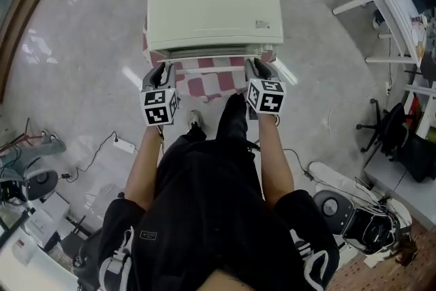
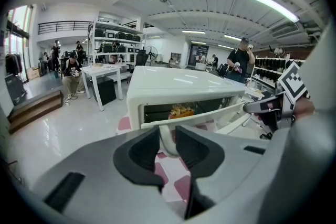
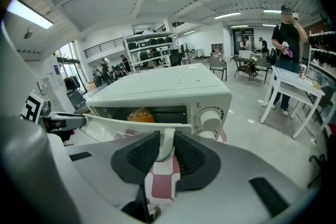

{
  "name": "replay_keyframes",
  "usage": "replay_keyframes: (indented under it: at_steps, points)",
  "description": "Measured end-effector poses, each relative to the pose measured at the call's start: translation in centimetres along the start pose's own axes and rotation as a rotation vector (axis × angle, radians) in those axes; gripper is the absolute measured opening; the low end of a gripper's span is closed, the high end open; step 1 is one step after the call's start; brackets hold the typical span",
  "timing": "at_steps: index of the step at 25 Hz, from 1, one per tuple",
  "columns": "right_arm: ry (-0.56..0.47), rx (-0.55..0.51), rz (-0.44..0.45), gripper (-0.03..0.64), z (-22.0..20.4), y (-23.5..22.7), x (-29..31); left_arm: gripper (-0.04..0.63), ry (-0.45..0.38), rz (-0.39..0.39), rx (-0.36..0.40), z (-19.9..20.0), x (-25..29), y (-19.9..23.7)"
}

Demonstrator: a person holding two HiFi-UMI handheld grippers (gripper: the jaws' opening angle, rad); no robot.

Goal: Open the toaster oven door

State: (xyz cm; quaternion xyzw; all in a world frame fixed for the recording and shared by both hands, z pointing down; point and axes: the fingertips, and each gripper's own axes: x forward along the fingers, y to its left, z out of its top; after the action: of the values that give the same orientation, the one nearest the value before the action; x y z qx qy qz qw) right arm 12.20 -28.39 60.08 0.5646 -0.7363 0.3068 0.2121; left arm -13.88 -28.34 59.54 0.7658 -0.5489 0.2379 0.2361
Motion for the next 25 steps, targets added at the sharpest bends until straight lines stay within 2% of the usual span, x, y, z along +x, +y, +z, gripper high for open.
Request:
replay_keyframes:
  at_steps: [9,25]
  points:
    - [0.031,0.0,-0.015,0.104,-3.8,0.2,-1.2,0.106,0.039,-0.041,-0.018,-3.8,-1.3,-0.8]
    - [0.137,-0.003,-0.035,0.097,-10.1,0.2,-1.8,0.105,0.109,-0.056,0.012,-10.1,-2.4,-1.8]
